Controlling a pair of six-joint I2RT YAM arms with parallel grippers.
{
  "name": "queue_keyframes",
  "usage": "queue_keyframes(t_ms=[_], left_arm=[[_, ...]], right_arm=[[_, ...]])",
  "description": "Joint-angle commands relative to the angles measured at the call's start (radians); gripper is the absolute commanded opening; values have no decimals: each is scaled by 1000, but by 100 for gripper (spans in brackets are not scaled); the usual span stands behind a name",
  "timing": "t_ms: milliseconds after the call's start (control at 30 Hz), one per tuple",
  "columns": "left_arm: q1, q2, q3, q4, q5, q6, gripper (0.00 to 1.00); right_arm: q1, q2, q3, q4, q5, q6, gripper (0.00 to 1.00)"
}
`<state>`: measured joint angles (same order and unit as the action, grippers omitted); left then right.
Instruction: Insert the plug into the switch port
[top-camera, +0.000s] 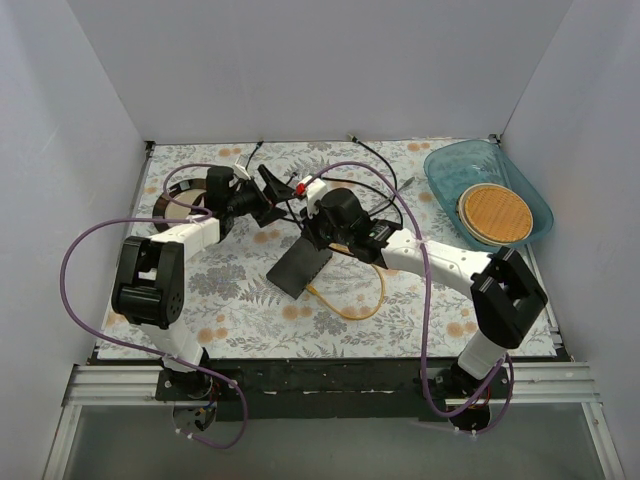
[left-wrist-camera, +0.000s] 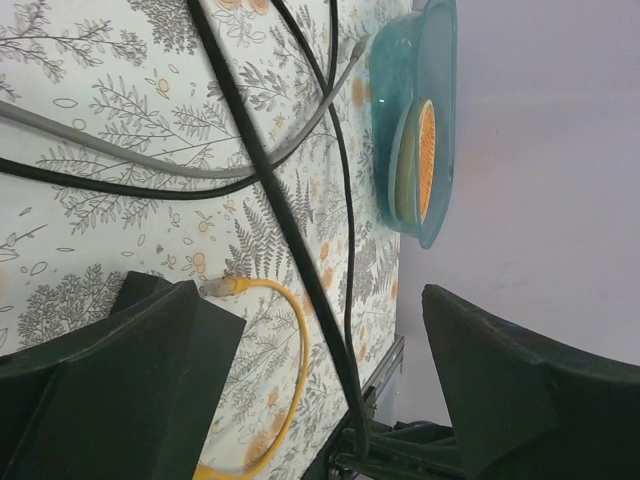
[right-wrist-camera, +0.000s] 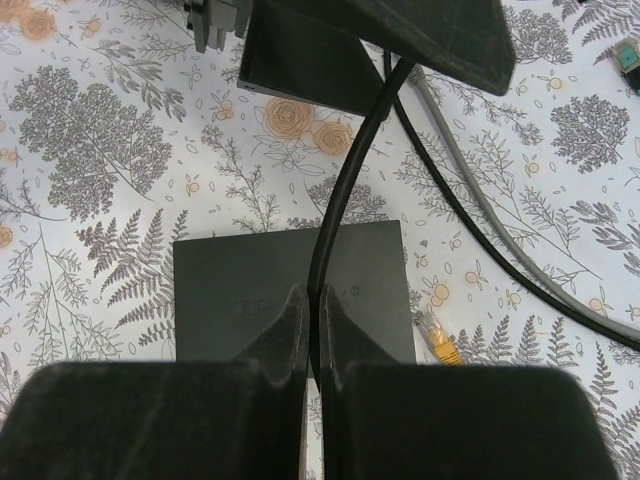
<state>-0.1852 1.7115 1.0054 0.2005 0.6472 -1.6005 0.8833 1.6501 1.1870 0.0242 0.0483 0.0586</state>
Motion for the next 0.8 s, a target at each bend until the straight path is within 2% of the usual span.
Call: queue_keyframes(t_ms=[0,100,133,333,367,400,467,767], left_arm=[[-29,-9,33,49,29,1,93],[-42,8,38,82,51,-7,80],[-43,13,39,95,61,-10,69],[-43,22,22,145,85,-22,36],[-42,20,21,154,89,-22,23],[-42,17,13,163,89,-26,19],[-42,13,6,183,91,-30,17],[-42,-24,-14,227,86,-26,15]], right_arm=[[12,-35,28,23,-42,-15,1],[32,-30,26,10,-91,-39,1],[37,-30,23,6,-93,-51,1],[48,-78,-65,3,-111,-95,1],[48,-99,-91,16,-111,-106,1],[48,-107,-131,26,-110,-109,1],[48,-125,-165,28,-96,-123,1],[46,-154,-239,-23,4,-170,1]])
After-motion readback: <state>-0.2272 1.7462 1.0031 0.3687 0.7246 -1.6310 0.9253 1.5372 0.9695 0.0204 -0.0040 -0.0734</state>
